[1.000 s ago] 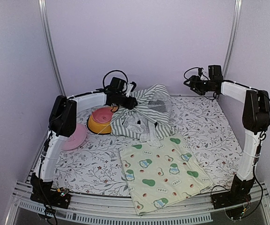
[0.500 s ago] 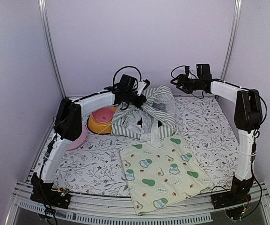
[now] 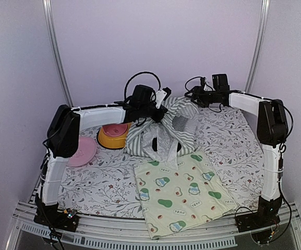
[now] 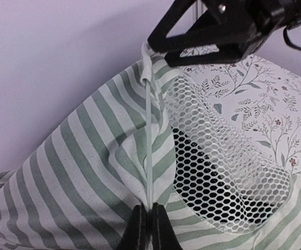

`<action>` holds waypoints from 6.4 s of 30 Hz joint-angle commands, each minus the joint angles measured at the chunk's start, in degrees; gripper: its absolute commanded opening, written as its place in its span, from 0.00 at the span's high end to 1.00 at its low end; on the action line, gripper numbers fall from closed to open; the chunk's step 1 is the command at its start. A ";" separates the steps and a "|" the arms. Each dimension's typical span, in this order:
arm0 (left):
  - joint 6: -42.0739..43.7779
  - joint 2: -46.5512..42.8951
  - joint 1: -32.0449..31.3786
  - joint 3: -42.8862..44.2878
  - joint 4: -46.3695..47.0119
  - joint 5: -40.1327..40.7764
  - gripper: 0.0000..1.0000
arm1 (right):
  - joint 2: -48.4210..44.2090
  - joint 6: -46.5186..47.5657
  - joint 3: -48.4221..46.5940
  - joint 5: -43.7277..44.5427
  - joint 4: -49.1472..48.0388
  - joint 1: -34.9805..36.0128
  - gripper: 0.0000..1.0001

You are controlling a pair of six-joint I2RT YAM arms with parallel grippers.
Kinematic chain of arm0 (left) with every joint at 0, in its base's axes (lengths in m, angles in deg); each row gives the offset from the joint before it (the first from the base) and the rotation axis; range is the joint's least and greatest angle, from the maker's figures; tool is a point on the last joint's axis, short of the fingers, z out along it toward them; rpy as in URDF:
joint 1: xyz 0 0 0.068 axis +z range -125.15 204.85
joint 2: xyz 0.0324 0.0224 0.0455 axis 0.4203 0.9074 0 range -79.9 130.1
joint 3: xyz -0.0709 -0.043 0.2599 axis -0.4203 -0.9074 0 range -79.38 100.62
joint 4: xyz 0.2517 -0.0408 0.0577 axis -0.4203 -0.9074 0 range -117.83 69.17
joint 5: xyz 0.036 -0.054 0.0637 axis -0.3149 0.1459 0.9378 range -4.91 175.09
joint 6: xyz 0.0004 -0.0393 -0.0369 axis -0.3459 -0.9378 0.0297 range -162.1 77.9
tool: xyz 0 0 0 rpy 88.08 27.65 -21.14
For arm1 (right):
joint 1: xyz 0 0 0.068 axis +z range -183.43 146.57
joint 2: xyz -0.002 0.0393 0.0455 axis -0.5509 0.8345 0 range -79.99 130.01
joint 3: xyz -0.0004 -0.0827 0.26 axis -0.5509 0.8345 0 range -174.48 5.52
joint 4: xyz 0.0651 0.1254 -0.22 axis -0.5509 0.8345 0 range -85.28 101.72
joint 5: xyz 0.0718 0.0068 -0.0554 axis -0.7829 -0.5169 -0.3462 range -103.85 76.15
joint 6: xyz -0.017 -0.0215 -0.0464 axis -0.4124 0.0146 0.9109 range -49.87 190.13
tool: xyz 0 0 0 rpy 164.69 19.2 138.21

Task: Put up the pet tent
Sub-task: Adjust the tent next to the pet food container, then pick up the tent pole from the tent, then adjust the tent next to the pet food container, then pick up the tent from the corner of the board.

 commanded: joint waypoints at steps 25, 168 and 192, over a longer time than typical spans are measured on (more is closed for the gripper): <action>-3.67 2.83 -1.51 -1.52 -3.16 -1.15 1.00 | -6.50 -1.12 8.74 12.68 -6.68 6.37 0.44; -17.05 -21.83 1.43 -19.22 -19.38 4.21 1.00 | -12.35 25.15 28.23 13.35 -21.74 28.66 1.00; -7.06 -39.73 3.12 -46.78 -0.86 -4.73 1.00 | -30.25 16.64 40.21 13.59 -26.88 7.17 0.01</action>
